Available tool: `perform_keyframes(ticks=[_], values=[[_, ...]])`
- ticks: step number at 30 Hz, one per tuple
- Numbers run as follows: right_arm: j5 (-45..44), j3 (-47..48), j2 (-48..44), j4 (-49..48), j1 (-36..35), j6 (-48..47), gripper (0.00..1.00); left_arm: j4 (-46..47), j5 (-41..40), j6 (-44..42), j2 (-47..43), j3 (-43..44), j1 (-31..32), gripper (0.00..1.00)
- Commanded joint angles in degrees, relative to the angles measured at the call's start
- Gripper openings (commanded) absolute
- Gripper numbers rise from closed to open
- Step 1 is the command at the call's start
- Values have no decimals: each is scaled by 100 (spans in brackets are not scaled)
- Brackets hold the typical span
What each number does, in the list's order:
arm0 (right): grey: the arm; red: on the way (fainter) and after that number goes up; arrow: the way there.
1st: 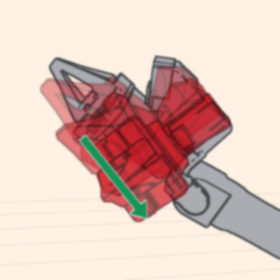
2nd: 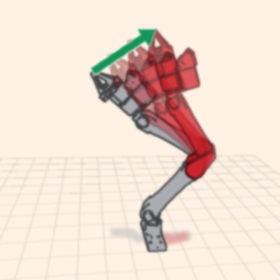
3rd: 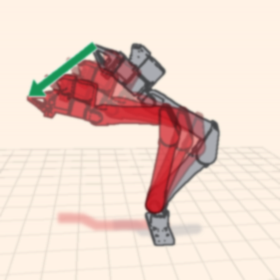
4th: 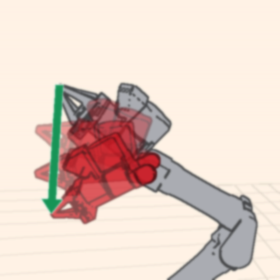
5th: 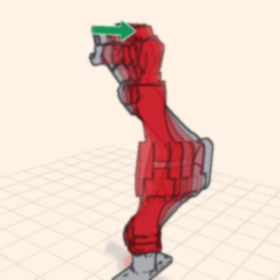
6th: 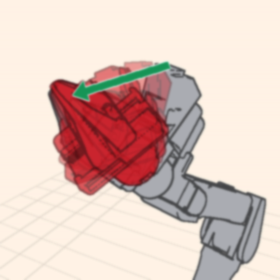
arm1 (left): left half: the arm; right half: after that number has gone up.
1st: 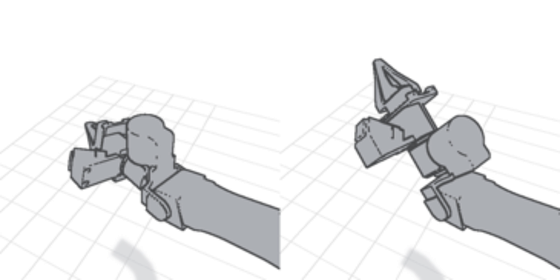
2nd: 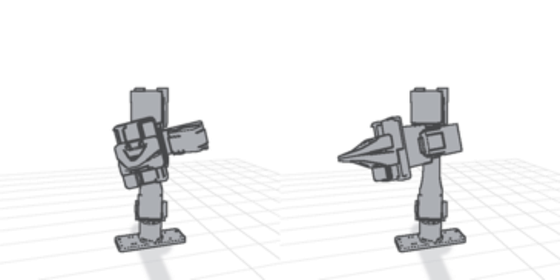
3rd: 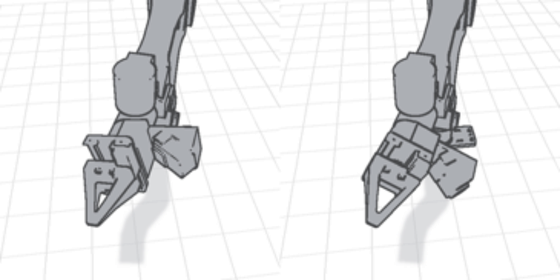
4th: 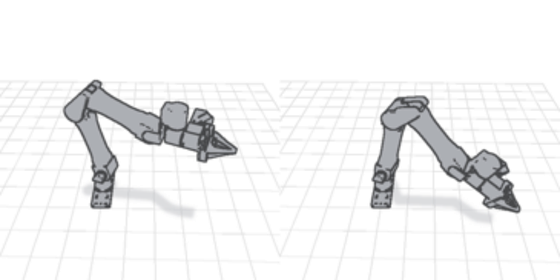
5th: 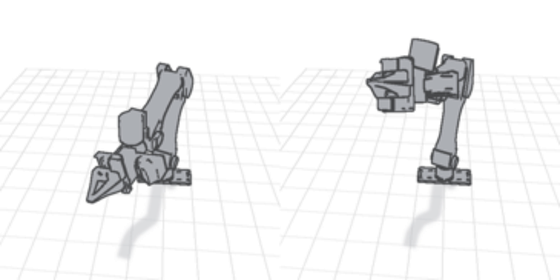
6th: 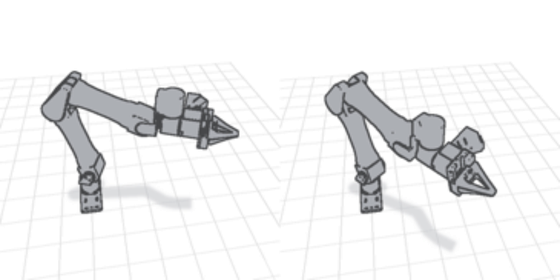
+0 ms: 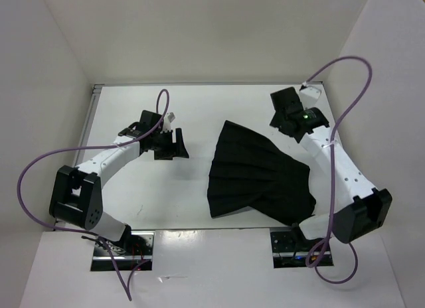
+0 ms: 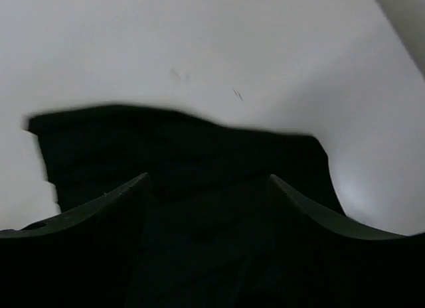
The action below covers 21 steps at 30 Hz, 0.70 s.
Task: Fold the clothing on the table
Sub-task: Move the skirt to the center of the board
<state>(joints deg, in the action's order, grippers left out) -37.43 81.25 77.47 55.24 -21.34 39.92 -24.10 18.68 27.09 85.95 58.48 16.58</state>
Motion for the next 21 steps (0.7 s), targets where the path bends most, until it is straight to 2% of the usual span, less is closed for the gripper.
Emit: perform_keyframes(ticks=[1,2,5,6,10,13,15,16,17,18,21], values=[[1069,-791,-109,268,139,174,76,10,108,-169,-246,163,-32,84],[1071,-978,-109,207,139,174,76,10,284,-274,-176,164,-32,84],[1921,-1594,153,-170,201,96,76,10,523,-433,79,357,239,84],[2385,-1708,415,-294,201,95,76,10,575,-433,201,357,301,84],[3292,-2218,1137,-1067,201,24,73,63,699,-433,282,410,434,84],[3496,-2220,1925,-1612,201,24,69,125,769,-433,282,296,434,84],[3497,-2088,2367,-1841,139,24,58,125,769,-433,229,296,434,84],[3445,-1878,2761,-1894,70,-63,47,125,769,-433,229,296,434,84],[3444,-1754,2912,-1894,-36,-63,33,125,769,-433,177,296,434,84],[3375,-1605,3010,-1894,-115,-63,0,125,769,-433,176,296,434,84],[3094,-728,2757,-1413,-650,-134,0,72,638,-433,63,191,434,84]])
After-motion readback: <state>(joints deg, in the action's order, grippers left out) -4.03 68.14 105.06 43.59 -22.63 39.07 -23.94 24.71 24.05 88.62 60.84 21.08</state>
